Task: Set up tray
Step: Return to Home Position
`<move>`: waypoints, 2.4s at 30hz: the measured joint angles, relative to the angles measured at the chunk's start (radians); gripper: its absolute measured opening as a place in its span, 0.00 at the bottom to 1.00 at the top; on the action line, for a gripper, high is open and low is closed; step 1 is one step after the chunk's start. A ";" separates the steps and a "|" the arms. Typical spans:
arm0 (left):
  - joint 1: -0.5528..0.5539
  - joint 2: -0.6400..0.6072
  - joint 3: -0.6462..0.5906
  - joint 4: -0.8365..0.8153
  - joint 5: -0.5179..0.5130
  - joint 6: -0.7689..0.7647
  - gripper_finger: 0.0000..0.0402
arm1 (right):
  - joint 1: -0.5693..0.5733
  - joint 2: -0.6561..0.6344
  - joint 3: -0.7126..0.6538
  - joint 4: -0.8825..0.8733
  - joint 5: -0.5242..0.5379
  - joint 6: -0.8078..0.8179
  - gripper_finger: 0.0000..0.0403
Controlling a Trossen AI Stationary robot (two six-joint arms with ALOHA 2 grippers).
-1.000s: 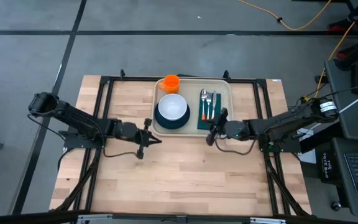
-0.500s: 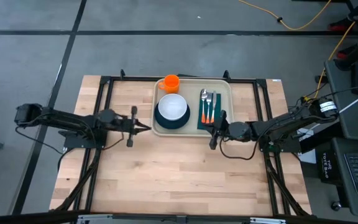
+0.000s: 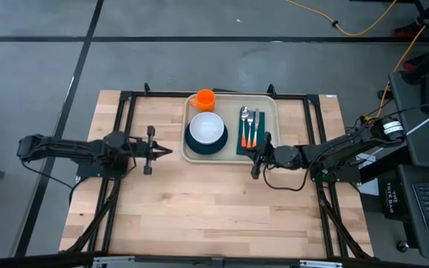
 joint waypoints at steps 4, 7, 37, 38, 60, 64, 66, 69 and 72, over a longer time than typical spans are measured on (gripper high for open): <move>0.000 -0.116 0.000 -0.074 -0.065 0.019 0.01 | 0.000 -0.001 0.000 0.003 0.000 -0.034 0.01; 0.000 -0.206 0.000 -0.179 -0.069 0.006 0.00 | 0.000 -0.030 0.000 0.015 -0.002 -0.084 0.01; 0.001 -0.413 0.000 -0.368 -0.201 0.024 0.00 | -0.023 -0.819 -0.200 -0.350 -0.142 -0.287 0.02; 0.001 -0.413 0.000 -0.368 -0.206 0.024 0.00 | -0.023 -0.848 -0.211 -0.353 -0.142 -0.289 0.02; 0.001 -0.413 0.000 -0.331 -0.470 -0.131 0.01 | -0.023 -1.108 -0.438 -0.350 -0.473 -0.222 0.03; 0.001 -0.413 0.000 -0.331 -0.461 -0.131 0.01 | -0.022 -1.107 -0.443 -0.404 -0.474 -0.212 0.03; 0.001 -0.413 0.000 -0.331 -0.461 -0.131 0.01 | -0.022 -1.108 -0.443 -0.407 -0.470 -0.209 0.04; 0.001 -0.413 0.000 -0.331 -0.461 -0.131 0.01 | -0.022 -1.108 -0.443 -0.407 -0.467 -0.178 0.04; 0.001 -0.413 0.000 -0.331 -0.460 -0.131 0.01 | -0.022 -1.108 -0.443 -0.408 -0.466 -0.123 0.04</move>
